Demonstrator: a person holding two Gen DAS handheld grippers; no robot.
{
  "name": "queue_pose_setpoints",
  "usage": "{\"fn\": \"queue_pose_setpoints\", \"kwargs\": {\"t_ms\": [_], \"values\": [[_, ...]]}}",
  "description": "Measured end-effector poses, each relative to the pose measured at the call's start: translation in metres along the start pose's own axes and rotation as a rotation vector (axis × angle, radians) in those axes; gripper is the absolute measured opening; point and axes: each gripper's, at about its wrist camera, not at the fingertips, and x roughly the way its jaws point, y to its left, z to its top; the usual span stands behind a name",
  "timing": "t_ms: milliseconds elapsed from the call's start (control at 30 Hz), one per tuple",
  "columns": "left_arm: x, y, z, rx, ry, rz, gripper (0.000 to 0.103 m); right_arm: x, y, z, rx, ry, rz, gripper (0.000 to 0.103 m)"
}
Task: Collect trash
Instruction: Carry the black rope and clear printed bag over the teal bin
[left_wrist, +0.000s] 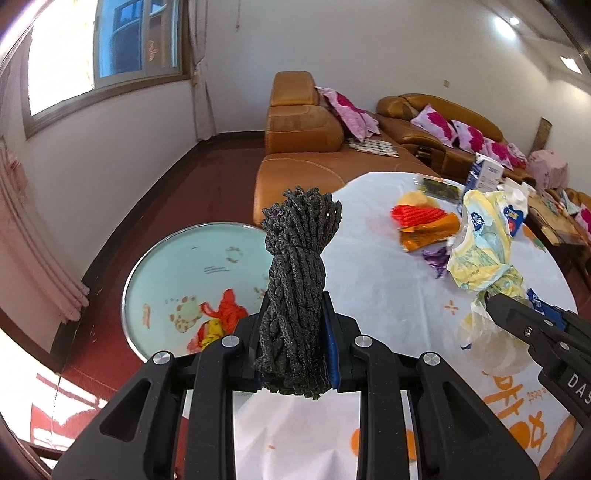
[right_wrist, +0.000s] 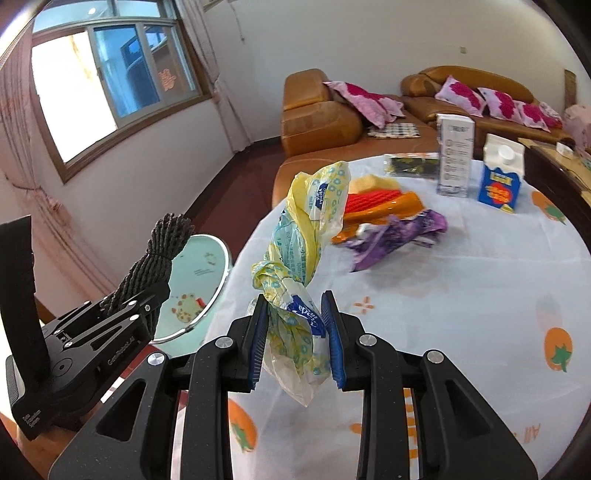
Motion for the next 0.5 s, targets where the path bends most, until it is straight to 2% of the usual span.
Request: {"fn": "queue_pose_setpoints", "kwargs": {"t_ms": [500], "values": [[-0.001, 0.037, -0.005, -0.070, 0.004, 0.037, 0.024, 0.017, 0.046, -0.004, -0.071, 0.033, 0.046, 0.030]]}}
